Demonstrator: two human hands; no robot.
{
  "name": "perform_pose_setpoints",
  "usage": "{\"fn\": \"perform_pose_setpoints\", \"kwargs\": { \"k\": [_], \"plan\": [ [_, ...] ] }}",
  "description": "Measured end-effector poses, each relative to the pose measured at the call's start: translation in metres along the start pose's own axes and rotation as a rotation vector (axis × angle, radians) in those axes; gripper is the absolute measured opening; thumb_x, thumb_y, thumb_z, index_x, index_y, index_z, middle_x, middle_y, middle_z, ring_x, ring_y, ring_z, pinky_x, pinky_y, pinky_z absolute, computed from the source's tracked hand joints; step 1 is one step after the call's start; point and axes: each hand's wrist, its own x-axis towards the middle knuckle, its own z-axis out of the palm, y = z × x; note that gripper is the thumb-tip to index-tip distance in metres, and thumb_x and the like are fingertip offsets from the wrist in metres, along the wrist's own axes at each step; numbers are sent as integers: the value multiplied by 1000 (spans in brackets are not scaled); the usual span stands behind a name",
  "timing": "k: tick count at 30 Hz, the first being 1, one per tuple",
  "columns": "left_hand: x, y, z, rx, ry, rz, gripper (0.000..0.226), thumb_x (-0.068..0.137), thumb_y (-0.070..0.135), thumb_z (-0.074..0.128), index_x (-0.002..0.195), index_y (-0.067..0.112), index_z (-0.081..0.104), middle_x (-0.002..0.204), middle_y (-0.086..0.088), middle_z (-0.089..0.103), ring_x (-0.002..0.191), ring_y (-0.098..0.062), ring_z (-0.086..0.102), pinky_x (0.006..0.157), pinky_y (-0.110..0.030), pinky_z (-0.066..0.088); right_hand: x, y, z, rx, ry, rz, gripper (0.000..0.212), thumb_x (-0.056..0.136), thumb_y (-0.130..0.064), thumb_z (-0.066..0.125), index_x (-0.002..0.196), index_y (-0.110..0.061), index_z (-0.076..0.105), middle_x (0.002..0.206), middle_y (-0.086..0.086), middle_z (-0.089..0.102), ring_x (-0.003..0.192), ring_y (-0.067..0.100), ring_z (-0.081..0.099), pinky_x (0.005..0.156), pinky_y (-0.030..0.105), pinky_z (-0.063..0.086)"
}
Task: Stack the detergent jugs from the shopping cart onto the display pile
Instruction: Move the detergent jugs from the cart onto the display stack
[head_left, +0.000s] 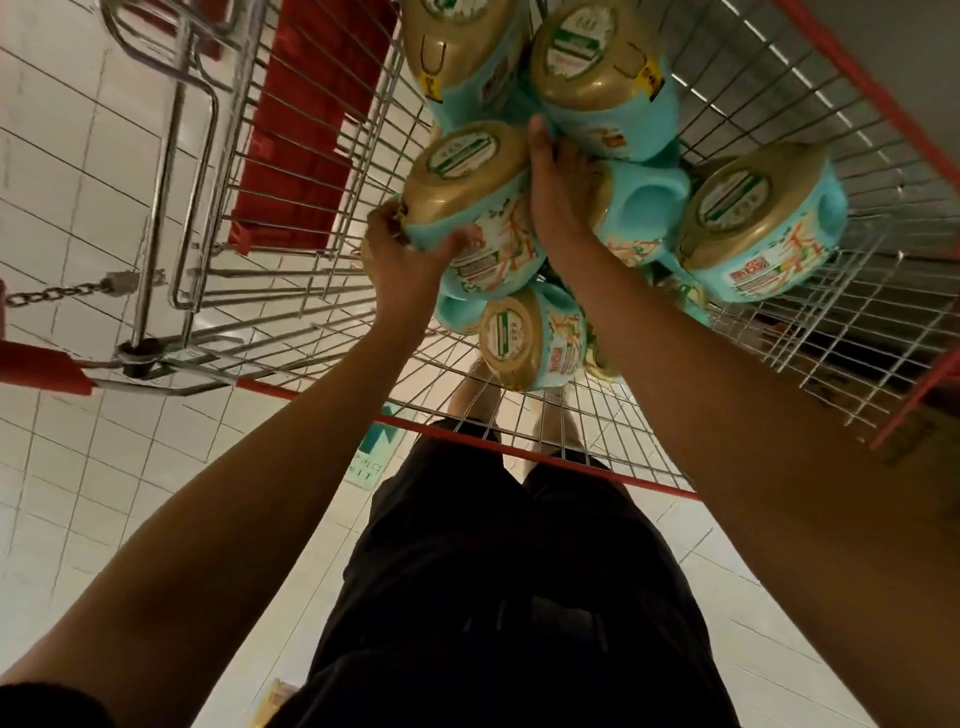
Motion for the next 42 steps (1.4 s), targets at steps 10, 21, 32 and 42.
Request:
{"fn": "perform_pose_setpoints", "kwargs": {
  "k": [10,21,32,42],
  "plan": [
    [-47,49,-7,-171,-376,-80,76,92,52,66,142,-4,51,128,-27,71,114,-45,72,99,-67,55,-111,16,-72,380,70,13,40,102,-60,52,114,-21,51,115,1,64,103,11,64,86,29,55],
    [-164,91,61,-42,-742,-91,58,96,62,53,129,19,73,127,-15,75,117,-36,73,100,-59,58,-244,87,-182,793,173,57,71,104,-69,25,133,-20,67,116,7,79,106,27,77,85,44,63],
    [-325,47,144,288,-1058,54,75,74,90,61,119,33,79,121,-8,79,113,-29,76,97,-53,61,-396,218,-237,950,556,16,73,92,-84,24,110,-34,74,113,6,77,108,26,76,93,54,63],
    [-519,-57,203,503,-1308,159,73,96,80,41,132,25,73,131,-14,74,122,-35,71,105,-64,53,-552,385,-284,1143,836,52,67,111,-61,15,121,-25,70,120,7,76,112,30,75,95,60,61]
  ]
}}
